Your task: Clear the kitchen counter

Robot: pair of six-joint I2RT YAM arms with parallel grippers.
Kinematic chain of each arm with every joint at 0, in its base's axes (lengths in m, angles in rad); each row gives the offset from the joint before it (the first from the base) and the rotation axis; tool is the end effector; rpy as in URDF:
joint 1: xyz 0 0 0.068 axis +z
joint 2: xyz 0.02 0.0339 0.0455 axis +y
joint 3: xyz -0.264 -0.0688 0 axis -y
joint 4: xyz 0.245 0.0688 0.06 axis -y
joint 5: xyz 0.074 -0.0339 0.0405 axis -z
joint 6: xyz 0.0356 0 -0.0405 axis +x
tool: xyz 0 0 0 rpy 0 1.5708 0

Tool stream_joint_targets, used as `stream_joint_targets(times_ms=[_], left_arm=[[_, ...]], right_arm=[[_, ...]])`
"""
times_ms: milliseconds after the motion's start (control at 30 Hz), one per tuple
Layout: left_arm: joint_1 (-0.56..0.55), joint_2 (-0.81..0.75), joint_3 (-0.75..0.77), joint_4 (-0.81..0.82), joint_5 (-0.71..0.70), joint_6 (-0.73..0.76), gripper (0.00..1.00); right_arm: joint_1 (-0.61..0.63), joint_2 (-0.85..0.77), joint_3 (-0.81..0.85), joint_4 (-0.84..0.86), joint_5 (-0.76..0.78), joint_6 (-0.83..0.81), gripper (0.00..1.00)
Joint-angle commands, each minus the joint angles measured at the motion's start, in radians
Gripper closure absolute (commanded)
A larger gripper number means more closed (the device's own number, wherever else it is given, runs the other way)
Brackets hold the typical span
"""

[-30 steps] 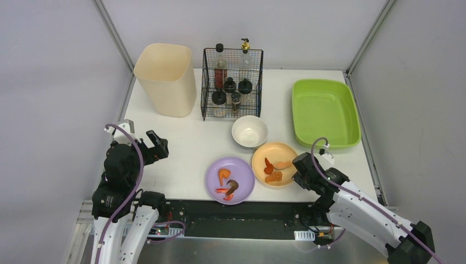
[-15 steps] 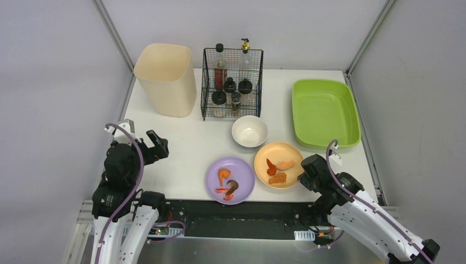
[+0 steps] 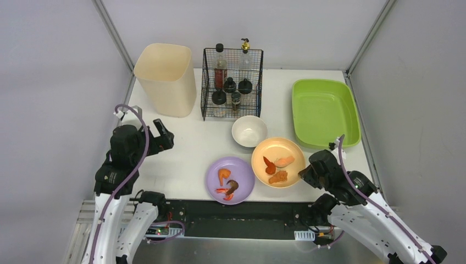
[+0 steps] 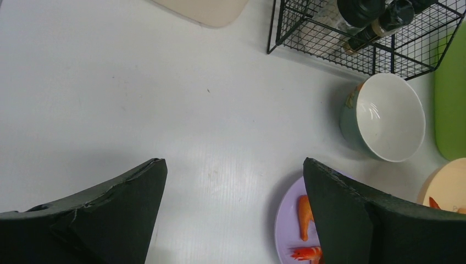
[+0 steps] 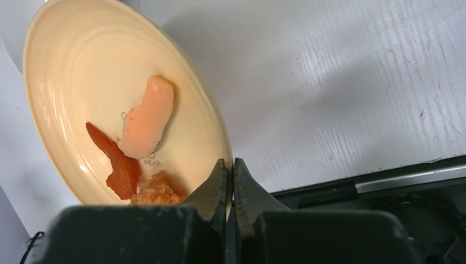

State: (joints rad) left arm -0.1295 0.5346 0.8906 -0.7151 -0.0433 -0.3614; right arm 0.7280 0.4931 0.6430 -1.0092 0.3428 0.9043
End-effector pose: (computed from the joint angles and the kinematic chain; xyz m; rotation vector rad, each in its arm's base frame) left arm 0.1035 -0.0119 0.3511 -0.2533 1.9235 -0.2858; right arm 0.0759 0.0516 0.2529 0.3636 2.3679 0.3636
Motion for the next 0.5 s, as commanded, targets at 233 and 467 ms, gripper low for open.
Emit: stream_joint_targets(times_ms=[233, 467], left_arm=[[0.002, 0.223, 0.272, 0.035, -0.051, -0.16, 0.0], [0.003, 0.397, 0.408, 0.049, -0.141, -0.241, 0.0]], right_arm=[[0.001, 0.062, 0.147, 0.082, -0.024, -0.09, 1.0], [0.001, 0.104, 0.173, 0.156, -0.064, -0.124, 1.0]])
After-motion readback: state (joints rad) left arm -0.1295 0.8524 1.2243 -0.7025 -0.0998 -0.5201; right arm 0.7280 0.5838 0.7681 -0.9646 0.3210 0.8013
